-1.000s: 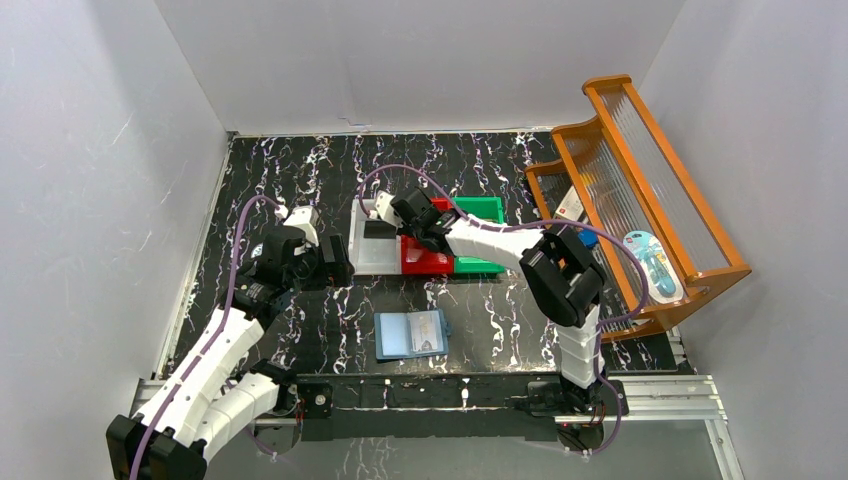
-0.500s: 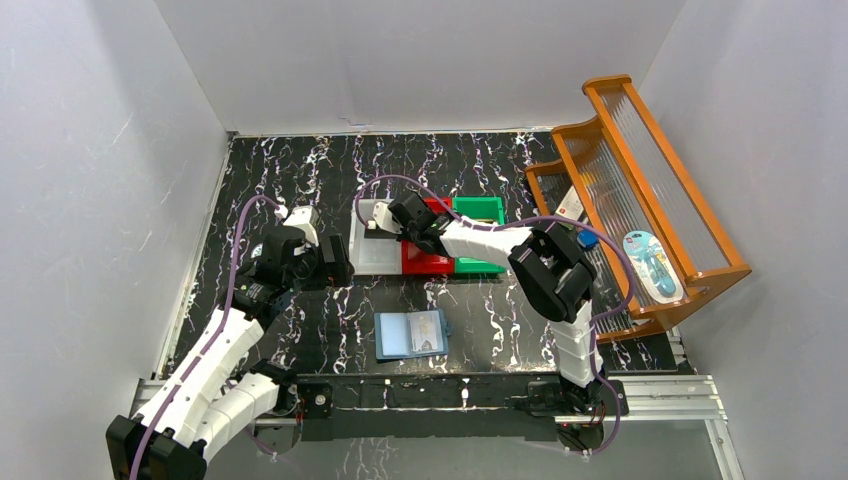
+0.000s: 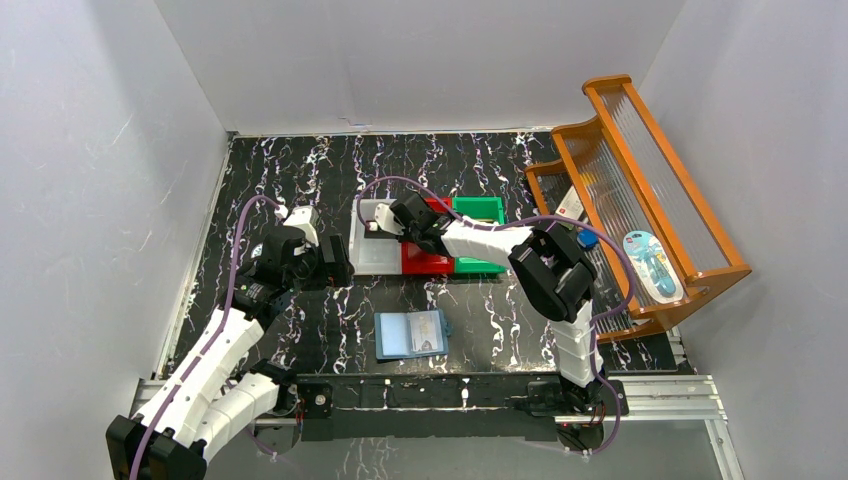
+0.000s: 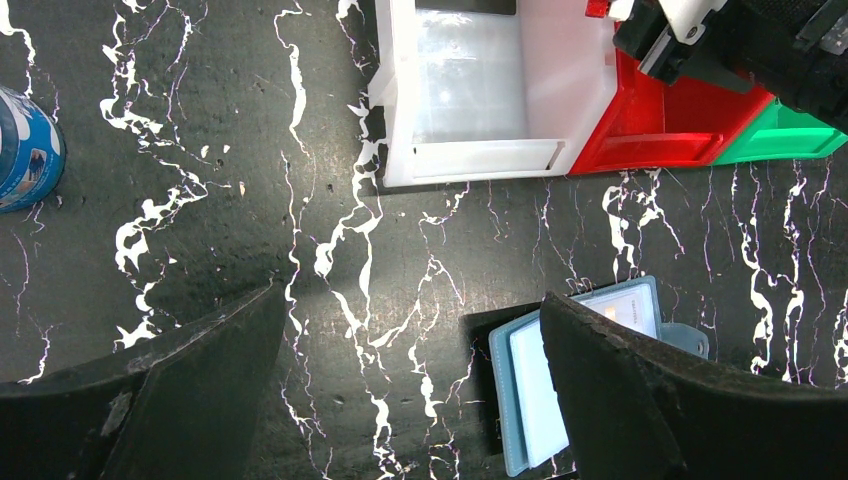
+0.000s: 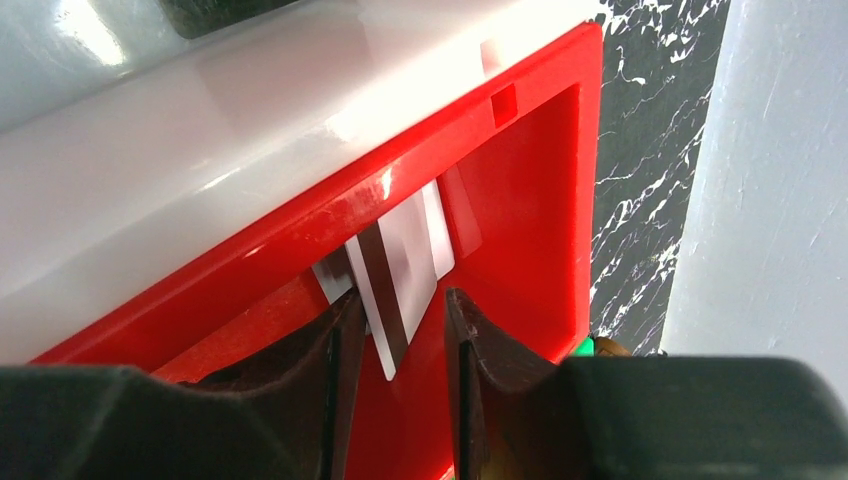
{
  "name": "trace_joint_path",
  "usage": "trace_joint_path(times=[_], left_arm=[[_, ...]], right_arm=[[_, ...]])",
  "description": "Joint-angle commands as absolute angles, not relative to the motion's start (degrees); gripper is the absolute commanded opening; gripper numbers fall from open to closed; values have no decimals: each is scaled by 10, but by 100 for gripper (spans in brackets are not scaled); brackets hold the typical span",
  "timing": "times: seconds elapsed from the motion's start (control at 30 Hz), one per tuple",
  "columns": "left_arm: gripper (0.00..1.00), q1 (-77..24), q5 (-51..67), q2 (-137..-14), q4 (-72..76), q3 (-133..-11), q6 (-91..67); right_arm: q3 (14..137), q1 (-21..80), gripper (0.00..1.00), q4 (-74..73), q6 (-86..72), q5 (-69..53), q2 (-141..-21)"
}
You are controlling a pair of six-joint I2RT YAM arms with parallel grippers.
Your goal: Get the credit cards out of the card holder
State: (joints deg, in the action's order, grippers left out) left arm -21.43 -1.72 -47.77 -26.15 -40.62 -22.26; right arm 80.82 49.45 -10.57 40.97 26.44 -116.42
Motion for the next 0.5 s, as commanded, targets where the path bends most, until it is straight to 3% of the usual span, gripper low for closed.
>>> trace_joint_path(times=[0.0,0.47], left_arm=[[98,-212,-20,-470,-260,-405,-215],[98,-212,-18,-478,-260,-404,-214]], right_arm=[[811,490,44,-106,408,268,-1148],[812,490,50,-113,361,236,-1106]])
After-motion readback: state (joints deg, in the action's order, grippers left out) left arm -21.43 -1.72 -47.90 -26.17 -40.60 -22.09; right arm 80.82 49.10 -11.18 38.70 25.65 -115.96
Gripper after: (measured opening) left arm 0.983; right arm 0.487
